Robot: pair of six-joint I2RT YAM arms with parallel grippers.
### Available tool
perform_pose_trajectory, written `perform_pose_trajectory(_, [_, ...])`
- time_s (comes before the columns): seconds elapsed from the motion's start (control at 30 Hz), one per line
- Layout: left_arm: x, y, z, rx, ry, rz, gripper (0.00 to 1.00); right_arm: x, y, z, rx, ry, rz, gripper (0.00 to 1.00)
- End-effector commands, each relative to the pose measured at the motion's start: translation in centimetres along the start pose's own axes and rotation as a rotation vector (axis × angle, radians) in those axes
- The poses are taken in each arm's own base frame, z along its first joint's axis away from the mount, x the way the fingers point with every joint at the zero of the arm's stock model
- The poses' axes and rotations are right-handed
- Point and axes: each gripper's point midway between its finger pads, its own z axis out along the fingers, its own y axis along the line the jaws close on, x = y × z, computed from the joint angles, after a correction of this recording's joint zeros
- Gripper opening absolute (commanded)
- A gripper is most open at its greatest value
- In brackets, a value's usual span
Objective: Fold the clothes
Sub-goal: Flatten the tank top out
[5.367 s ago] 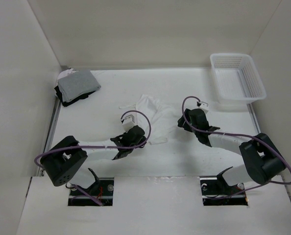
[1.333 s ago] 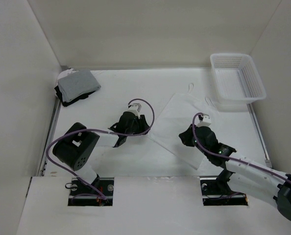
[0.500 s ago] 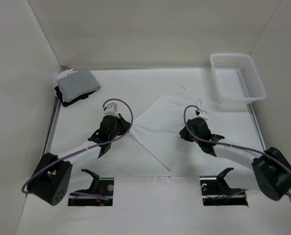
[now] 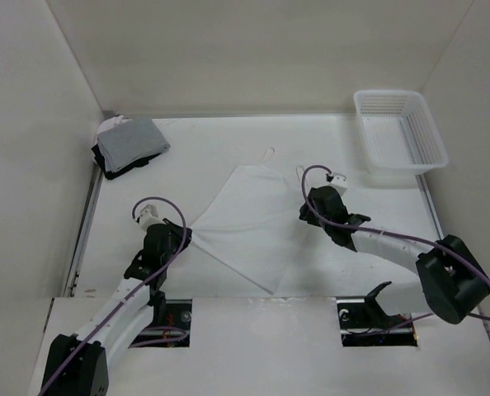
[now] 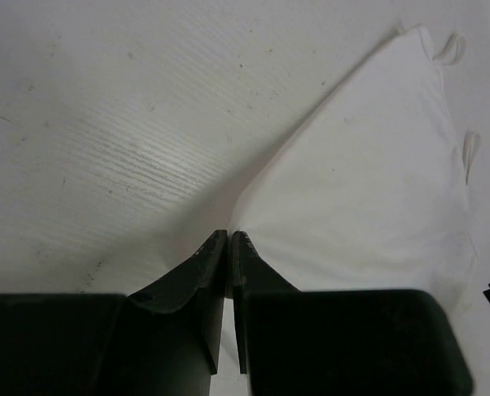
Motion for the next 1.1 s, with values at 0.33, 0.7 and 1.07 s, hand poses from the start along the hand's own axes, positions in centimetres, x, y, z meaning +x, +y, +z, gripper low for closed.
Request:
perform_pose_trajectory(0.33, [1.1, -0.6, -0.6, 0.050, 0.008, -0.051, 0.07, -0.5, -1.7, 5.6, 0.218, 0.117, -0.072, 0.24])
perform_pose_trajectory(0.7, [2.4, -0.8, -0.8, 0.061, 0.034, -0.089, 0.07, -6.2, 2.6, 13.8, 0.077, 0.157, 0.006, 0.11])
perform_pose_trajectory(1.07, [1.8, -4.7, -0.3, 0.141, 0.011, -0.113, 0.12, -18.5, 5.9, 12.7, -0.052, -0.077, 0.040, 0.25])
